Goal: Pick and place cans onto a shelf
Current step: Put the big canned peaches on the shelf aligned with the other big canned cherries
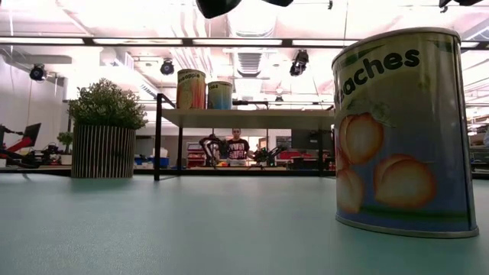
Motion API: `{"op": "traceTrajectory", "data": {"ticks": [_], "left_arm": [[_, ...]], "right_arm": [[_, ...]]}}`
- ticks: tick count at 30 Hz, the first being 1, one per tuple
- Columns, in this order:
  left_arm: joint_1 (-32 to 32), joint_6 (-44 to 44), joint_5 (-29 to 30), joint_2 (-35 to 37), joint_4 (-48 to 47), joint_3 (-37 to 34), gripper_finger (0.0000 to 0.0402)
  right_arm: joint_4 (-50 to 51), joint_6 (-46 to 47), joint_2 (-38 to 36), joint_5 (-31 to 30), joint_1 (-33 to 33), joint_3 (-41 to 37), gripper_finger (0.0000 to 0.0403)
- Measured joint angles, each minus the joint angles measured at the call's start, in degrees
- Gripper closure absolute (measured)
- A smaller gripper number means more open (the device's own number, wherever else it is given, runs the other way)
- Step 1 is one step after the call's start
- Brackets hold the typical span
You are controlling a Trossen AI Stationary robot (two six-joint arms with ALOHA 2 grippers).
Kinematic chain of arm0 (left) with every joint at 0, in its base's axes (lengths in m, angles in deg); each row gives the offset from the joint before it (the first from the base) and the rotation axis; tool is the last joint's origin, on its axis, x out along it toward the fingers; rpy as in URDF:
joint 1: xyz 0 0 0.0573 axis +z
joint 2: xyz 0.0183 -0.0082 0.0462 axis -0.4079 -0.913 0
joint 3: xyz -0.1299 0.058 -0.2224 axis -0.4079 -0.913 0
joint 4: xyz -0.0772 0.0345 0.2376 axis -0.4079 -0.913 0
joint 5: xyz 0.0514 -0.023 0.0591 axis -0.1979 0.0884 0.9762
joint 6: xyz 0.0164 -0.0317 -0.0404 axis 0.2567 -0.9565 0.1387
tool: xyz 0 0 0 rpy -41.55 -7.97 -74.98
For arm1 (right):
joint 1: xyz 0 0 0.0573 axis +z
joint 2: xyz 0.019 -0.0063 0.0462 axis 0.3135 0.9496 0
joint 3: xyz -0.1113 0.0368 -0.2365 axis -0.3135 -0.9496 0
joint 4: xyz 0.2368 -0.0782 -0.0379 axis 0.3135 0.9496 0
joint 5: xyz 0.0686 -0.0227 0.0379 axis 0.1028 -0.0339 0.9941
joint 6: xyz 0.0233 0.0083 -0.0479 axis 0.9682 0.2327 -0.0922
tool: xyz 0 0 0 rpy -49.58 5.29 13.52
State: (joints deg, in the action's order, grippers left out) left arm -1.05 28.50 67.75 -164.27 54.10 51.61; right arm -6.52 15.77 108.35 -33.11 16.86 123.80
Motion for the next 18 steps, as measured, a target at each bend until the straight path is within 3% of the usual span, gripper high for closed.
{"op": "traceTrajectory", "data": {"ticks": [6,13,18], "left_arm": [[0.13,-3.16,0.04,-2.48,6.85,0.26,0.0297],[0.04,-0.72,2.6,-6.97,13.9,0.26,0.0157],[-0.81,1.08,2.62,-9.1,14.99,0.26,0.0075]], "right_arm": [[4.04,1.93,-2.09,0.39,0.02,-0.26,0.0394],[11.69,6.98,-9.17,0.86,0.02,-0.65,0.0394],[13.01,9.05,-13.22,4.94,0.04,-1.87,0.0394]]}}
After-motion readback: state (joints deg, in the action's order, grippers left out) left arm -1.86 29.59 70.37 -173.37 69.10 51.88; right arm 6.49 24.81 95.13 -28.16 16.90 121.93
